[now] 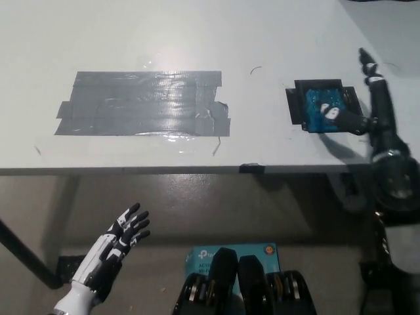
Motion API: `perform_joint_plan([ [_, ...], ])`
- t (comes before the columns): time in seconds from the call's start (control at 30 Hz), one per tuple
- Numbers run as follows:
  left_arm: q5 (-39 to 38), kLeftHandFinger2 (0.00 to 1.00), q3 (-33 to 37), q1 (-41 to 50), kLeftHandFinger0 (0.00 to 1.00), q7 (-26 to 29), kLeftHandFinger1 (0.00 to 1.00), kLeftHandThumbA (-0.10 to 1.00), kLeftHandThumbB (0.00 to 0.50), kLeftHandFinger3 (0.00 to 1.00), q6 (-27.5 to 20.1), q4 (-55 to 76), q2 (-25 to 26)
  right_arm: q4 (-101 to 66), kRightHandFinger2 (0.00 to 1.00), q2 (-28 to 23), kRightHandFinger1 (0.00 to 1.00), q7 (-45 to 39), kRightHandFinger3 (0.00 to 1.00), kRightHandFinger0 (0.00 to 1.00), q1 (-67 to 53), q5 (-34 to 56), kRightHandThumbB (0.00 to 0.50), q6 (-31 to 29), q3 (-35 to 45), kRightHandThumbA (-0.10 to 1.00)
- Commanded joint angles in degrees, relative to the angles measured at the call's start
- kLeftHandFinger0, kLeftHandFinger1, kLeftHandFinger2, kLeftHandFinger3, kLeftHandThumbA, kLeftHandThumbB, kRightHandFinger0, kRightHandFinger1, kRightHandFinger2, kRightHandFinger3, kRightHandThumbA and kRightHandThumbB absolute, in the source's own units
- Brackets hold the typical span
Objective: A rubick's cube is kept in the black marked spot on the table and the robot uses its right arm to pick it up and hands it to a person
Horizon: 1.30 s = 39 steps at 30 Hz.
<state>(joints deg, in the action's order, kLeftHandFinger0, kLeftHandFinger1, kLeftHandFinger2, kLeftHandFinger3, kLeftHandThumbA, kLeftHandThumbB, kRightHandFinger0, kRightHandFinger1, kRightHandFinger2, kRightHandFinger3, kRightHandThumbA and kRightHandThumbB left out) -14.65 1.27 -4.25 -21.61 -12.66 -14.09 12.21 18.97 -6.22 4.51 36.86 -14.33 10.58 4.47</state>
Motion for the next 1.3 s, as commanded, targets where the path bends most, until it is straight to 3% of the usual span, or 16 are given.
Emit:
perform_joint_plan([
  [0.0, 1.41, 1.00, 0.32, 0.59, 1.00, -0.33, 1.00, 0.76, 0.500, 1.00, -1.34, 2.29, 0.55, 6.85, 1.00, 0.82, 1.00, 3.25, 1.00, 1.00, 5.51, 1.41, 0.436, -2.08, 0.47, 0.84],
  [0.6, 1.97, 1.00, 0.00, -0.88, 1.00, -0.41, 1.00, 0.75, 0.500, 1.00, -0.71, 2.49, 1.02, 31.63, 1.00, 0.97, 1.00, 8.17, 1.00, 1.00, 14.16, 2.26, 0.445, -8.32, -0.17, 0.90],
  [1.03, 2.67, 1.00, -0.15, -2.12, 1.00, 0.07, 1.00, 0.75, 0.500, 1.00, -0.63, 2.32, 1.04, 36.92, 1.00, 1.54, 1.00, 11.55, 1.00, 1.00, 18.09, 2.15, 0.449, -10.28, -0.56, 0.92],
  [1.13, 2.63, 1.00, -0.31, -2.59, 1.00, 0.29, 1.00, 0.74, 0.500, 1.00, -0.45, 2.27, 0.81, 40.30, 1.00, 2.60, 1.00, 15.08, 1.00, 1.00, 19.04, 2.97, 0.440, -11.24, 0.53, 0.80],
  [1.17, 2.69, 1.00, -0.30, -2.65, 1.00, 0.31, 1.00, 0.74, 0.500, 1.00, -0.47, 2.25, 0.79, 41.02, 1.00, 2.82, 1.00, 16.92, 1.00, 1.00, 19.33, 2.70, 0.384, -10.76, 0.68, 0.66],
  [1.2, 2.75, 1.00, -0.30, -2.68, 1.00, 0.31, 1.00, 0.74, 0.500, 1.00, -0.57, 2.19, 0.77, 43.07, 1.00, 3.38, 1.00, 21.76, 1.00, 1.00, 20.09, 2.31, 0.363, -9.51, 1.30, 0.38],
  [1.23, 2.91, 1.00, -0.29, -2.65, 1.00, 0.37, 1.00, 0.75, 0.500, 1.00, -0.61, 2.25, 0.79, 44.78, 0.64, 3.56, 0.61, 24.39, 0.78, 0.61, 20.26, 2.13, 0.256, -9.81, 1.45, -0.01],
  [1.27, 3.07, 1.00, -0.29, -2.64, 1.00, 0.44, 1.00, 0.75, 0.500, 1.00, -0.64, 2.28, 0.82, 46.15, 0.64, 3.55, 0.61, 25.67, 0.78, 0.61, 20.25, 2.01, 0.256, -10.74, 1.34, -0.01],
])
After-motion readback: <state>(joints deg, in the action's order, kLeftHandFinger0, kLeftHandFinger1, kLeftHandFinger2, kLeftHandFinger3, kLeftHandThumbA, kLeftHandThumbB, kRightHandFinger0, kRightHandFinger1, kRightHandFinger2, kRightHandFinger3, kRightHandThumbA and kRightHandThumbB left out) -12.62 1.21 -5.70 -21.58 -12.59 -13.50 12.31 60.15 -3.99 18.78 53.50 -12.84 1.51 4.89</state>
